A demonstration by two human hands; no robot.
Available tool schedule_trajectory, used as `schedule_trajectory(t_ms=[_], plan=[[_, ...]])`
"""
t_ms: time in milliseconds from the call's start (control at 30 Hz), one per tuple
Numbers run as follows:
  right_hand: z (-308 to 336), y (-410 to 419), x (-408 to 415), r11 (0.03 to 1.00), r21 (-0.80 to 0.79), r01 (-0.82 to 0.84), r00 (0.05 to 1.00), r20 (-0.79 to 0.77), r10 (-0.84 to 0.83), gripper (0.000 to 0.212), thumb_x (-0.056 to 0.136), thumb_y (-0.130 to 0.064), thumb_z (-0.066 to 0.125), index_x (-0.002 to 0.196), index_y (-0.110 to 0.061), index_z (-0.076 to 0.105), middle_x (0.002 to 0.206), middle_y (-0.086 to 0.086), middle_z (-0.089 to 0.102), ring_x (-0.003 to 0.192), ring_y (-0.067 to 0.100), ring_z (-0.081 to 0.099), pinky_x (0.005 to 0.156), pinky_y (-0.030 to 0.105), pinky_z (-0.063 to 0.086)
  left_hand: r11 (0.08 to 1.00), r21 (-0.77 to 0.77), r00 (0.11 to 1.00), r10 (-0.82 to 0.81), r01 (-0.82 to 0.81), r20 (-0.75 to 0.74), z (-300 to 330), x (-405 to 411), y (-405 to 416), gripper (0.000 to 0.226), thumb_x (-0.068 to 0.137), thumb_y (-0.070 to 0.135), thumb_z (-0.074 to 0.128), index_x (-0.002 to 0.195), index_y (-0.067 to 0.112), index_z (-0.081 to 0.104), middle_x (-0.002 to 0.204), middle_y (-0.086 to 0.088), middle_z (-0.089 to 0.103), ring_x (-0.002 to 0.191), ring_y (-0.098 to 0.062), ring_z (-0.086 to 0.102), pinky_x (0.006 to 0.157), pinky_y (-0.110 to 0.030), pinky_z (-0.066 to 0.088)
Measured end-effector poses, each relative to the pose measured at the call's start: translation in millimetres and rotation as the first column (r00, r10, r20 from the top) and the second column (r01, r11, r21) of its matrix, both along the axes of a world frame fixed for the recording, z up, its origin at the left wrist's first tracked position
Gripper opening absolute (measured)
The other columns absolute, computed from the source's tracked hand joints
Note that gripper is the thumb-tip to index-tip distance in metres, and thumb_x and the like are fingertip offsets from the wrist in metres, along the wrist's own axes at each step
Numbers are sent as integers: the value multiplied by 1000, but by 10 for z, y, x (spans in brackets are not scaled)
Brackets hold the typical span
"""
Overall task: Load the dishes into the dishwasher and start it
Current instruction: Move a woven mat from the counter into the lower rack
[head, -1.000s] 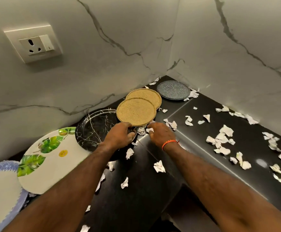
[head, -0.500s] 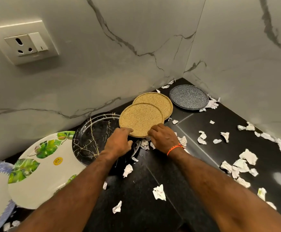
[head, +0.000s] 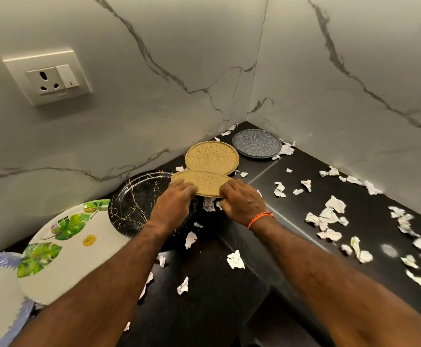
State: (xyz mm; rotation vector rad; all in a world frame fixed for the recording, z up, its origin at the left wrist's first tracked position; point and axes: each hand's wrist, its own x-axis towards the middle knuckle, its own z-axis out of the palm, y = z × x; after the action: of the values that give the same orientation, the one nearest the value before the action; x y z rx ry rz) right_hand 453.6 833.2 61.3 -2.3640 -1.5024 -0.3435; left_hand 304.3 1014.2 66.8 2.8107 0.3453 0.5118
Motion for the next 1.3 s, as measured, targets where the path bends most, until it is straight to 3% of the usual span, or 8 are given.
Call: schedule_trajectory(t_ms=[167, 333, 467, 600, 700, 933, 1133, 1300], plan=[[-19, -548, -288, 982, -38, 185, 981, -49, -187, 38, 78, -14, 63, 115, -22, 65, 111, 4, 67, 94, 29, 62, 76, 40, 54, 983, -3, 973, -184, 186, 137, -1, -256, -187, 32, 96, 7, 62, 128, 11, 65, 135, -8, 64, 138, -29, 48, 116, -45, 41], [-103, -1110, -687, 952, 38, 305, 951, -68, -302, 43, 83, -5, 67, 121, -23, 68, 119, 1, 70, 107, 27, 63, 84, 42, 56, 949, -8, 938, -311, 315, 151, 1, -475, -510, 37, 92, 7, 67, 128, 15, 66, 131, -6, 67, 127, -26, 58, 104, -41, 52], [-125, -1586, -964, 922, 115, 370, 927, -105, -359, 43, 83, -1, 67, 122, -20, 70, 122, 4, 70, 111, 29, 65, 85, 42, 58, 926, -21, 920, -373, 378, 120, -25, -457, -803, 55, 86, 5, 70, 137, 23, 61, 138, -1, 62, 132, -20, 53, 106, -36, 49], [-105, -2081, -1176, 887, 94, 453, 888, -142, -438, 38, 87, -8, 64, 124, -19, 69, 124, 5, 69, 112, 30, 64, 89, 44, 57, 867, 6, 862, -497, 499, 102, 21, -356, -1175, 36, 92, 12, 69, 127, 17, 69, 130, -7, 68, 124, -28, 60, 105, -42, 50], [-101, -2503, -1372, 846, 58, 530, 841, -157, -517, 34, 91, -22, 56, 123, -18, 67, 123, 6, 68, 112, 29, 63, 91, 43, 55, 806, 17, 798, -588, 591, 129, 74, -289, -1550, 28, 90, 10, 70, 118, 16, 70, 122, -8, 70, 114, -29, 63, 97, -40, 54], [-138, -3515, -1940, 717, 26, 697, 708, -180, -682, 38, 92, -26, 54, 128, -19, 62, 127, 5, 66, 112, 26, 62, 91, 43, 55, 638, 77, 623, -766, 766, 160, 141, -165, -2569, 17, 94, 10, 68, 111, 13, 71, 118, -9, 70, 115, -27, 63, 89, -41, 59], [-118, -4486, -2645, 579, 14, 815, 572, -175, -801, 41, 87, -29, 54, 126, -20, 61, 124, 6, 66, 107, 28, 63, 87, 45, 55, 473, 147, 448, -877, 869, 173, 124, -325, -3661, 19, 92, 3, 69, 110, 5, 73, 115, -14, 71, 118, -34, 61, 99, -49, 53], [-120, -5076, -3285, 461, 46, 886, 459, -214, -862, 47, 83, -37, 54, 125, -18, 64, 127, 5, 66, 112, 27, 60, 90, 43, 51, 319, 167, 287, -939, 933, 190, 130, -719, -4513, 21, 88, 4, 73, 109, 7, 74, 112, -12, 73, 112, -32, 64, 99, -45, 53]])
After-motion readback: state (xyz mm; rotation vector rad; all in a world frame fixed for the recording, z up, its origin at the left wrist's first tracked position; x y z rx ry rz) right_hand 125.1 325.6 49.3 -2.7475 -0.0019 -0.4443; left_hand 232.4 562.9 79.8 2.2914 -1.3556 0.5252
